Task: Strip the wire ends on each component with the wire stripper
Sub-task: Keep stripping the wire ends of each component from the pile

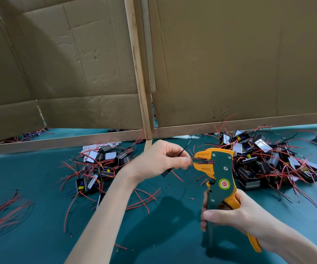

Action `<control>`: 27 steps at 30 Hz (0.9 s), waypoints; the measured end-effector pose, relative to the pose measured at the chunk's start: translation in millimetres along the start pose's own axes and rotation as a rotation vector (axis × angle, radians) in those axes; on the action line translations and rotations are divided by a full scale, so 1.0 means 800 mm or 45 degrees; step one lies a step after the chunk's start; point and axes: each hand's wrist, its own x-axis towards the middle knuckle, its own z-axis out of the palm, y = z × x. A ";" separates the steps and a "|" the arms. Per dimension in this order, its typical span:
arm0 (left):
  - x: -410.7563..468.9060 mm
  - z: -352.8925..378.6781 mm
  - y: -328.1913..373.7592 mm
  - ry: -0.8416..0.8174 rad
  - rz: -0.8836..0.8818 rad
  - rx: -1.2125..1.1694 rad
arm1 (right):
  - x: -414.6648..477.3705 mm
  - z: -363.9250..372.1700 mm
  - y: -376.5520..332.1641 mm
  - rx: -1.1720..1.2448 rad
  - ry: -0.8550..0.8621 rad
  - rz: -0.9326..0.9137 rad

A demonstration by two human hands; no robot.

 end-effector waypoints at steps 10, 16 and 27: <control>0.001 -0.005 -0.002 -0.076 0.004 -0.040 | 0.002 0.012 0.004 -0.187 0.077 -0.036; 0.004 -0.002 -0.015 -0.068 0.033 -0.321 | 0.002 0.023 0.010 -0.086 0.183 -0.050; 0.011 0.014 -0.026 -0.097 0.085 -0.252 | 0.009 0.013 0.010 0.103 0.213 0.026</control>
